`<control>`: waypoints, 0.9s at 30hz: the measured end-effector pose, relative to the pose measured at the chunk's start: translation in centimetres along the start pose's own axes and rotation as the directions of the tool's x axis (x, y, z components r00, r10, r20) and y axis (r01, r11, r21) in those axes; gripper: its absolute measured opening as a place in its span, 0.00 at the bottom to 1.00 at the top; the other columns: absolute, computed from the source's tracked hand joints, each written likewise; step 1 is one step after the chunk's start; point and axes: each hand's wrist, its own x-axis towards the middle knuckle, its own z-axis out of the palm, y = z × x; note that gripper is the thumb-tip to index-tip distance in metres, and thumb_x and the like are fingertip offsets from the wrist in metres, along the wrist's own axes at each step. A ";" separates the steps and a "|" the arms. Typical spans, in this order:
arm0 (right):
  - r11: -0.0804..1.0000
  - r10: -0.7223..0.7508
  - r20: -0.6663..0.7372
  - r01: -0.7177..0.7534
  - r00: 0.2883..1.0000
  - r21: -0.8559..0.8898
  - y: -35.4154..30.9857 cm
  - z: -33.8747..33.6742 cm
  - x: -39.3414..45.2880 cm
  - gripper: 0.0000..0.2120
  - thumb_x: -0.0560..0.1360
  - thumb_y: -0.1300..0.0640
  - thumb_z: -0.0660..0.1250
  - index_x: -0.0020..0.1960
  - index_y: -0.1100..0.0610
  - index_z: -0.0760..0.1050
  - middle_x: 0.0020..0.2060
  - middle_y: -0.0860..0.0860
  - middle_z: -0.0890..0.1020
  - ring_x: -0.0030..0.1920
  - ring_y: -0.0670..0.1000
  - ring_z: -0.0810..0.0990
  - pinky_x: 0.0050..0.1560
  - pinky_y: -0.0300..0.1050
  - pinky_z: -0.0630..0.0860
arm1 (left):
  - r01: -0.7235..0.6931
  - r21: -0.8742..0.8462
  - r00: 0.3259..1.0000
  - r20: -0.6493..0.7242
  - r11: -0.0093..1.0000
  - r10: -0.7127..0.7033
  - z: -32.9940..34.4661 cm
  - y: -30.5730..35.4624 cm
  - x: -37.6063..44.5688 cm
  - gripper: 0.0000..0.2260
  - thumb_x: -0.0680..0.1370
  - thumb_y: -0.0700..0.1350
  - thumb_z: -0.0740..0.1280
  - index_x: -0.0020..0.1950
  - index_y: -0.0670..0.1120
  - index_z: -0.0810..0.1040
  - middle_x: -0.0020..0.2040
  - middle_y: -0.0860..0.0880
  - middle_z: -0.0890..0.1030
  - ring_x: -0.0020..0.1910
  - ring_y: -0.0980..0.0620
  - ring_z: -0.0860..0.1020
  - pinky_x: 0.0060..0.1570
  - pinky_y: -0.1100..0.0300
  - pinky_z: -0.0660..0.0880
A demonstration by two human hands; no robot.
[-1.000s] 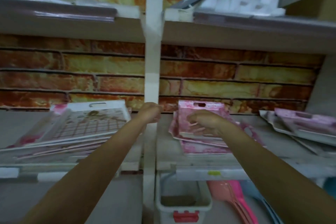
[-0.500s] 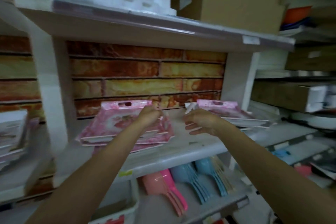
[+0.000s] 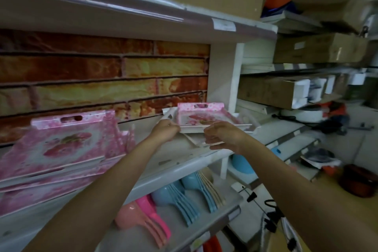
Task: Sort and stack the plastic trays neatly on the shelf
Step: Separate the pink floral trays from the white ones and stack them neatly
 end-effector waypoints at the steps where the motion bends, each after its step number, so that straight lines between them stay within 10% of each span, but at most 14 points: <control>1: 1.000 0.001 -0.014 -0.001 1.000 0.007 0.4 -1.0 0.7 0.04 0.77 0.61 0.64 0.51 0.58 0.75 0.47 0.56 0.79 0.49 0.54 0.79 0.52 0.48 0.78 | -0.010 0.022 1.000 0.000 1.000 0.010 0.6 0.0 1.2 0.11 0.75 0.40 0.63 0.32 0.48 0.73 0.60 0.40 0.78 0.43 0.48 0.78 0.42 0.60 0.70; 6: 1.000 0.005 -0.104 -0.008 0.995 -0.021 0.8 -5.9 4.7 0.06 0.78 0.62 0.63 0.53 0.62 0.74 0.42 0.55 0.78 0.41 0.51 0.79 0.44 0.43 0.79 | 0.006 0.176 1.000 -0.012 0.984 -0.004 3.5 -0.3 7.3 0.09 0.74 0.42 0.63 0.35 0.43 0.73 0.41 0.48 0.76 0.49 0.43 0.78 0.41 0.58 0.68; 11: 0.991 0.052 -0.174 -0.073 0.983 -0.112 0.2 -10.3 10.9 0.08 0.77 0.61 0.63 0.55 0.63 0.75 0.41 0.55 0.78 0.38 0.50 0.78 0.39 0.40 0.78 | 0.080 0.359 0.996 0.015 0.930 -0.092 4.7 -0.8 14.6 0.32 0.69 0.53 0.62 0.74 0.50 0.65 0.68 0.40 0.73 0.65 0.38 0.73 0.66 0.48 0.71; 22: 0.746 0.221 -0.140 -0.259 0.965 -0.614 4.0 -14.4 23.5 0.04 0.77 0.60 0.62 0.46 0.61 0.73 0.41 0.56 0.78 0.42 0.55 0.79 0.48 0.48 0.79 | 0.216 0.303 0.969 0.052 0.928 -0.242 6.9 -3.6 23.0 0.32 0.73 0.45 0.64 0.74 0.36 0.58 0.75 0.36 0.61 0.70 0.38 0.68 0.59 0.50 0.73; 27: 0.658 0.235 -0.109 -0.241 0.966 -0.713 4.3 -14.4 24.7 0.03 0.76 0.66 0.59 0.46 0.62 0.70 0.33 0.54 0.74 0.30 0.48 0.73 0.29 0.37 0.71 | 0.209 0.254 0.975 0.018 0.944 -0.221 7.1 -4.3 24.3 0.28 0.80 0.38 0.57 0.77 0.35 0.51 0.76 0.38 0.58 0.70 0.39 0.67 0.61 0.52 0.70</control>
